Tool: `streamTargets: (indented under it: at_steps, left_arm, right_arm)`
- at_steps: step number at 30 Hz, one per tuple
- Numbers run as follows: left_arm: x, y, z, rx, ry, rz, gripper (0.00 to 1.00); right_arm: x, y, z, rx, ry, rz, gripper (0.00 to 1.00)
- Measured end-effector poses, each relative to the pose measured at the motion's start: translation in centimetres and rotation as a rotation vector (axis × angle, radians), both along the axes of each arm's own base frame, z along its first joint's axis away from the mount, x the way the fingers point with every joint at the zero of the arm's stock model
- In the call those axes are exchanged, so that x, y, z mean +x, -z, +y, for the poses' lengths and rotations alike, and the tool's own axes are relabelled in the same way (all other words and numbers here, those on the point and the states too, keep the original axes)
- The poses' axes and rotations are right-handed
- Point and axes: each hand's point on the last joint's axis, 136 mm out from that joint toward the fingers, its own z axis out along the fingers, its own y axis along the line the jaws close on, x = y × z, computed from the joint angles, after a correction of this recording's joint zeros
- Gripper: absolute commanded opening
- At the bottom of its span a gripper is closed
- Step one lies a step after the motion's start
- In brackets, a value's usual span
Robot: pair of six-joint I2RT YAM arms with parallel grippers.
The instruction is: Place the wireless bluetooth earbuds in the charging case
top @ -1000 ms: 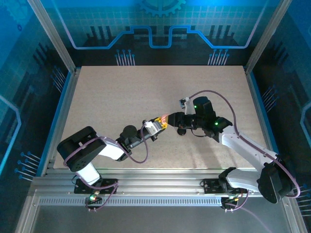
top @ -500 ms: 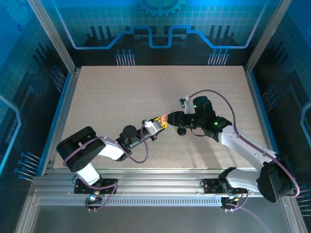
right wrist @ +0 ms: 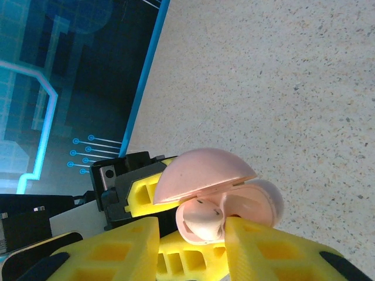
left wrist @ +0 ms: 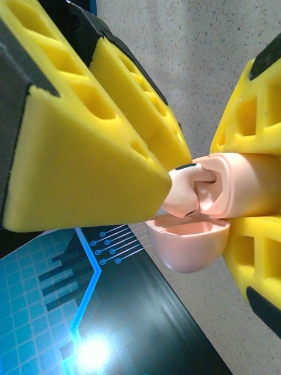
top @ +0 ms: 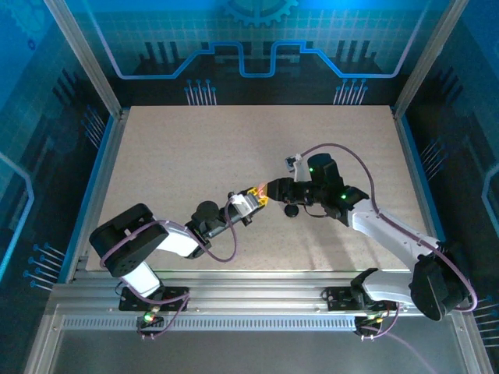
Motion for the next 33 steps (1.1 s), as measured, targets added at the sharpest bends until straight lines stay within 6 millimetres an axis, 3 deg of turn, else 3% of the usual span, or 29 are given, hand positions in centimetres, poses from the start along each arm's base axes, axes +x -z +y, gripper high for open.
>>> streamTargets:
  at_steps: [25,33]
  left_arm:
    - [-0.3,0.2,0.2,0.004,0.000,0.004,0.19]
    - [-0.3,0.3,0.3,0.005,0.000,0.006,0.19]
  right_arm:
    - [-0.3,-0.4,0.3,0.004,-0.038,-0.035,0.37]
    - [0.1,-1.4,0.5,0.005,-0.054,-0.089,0.36]
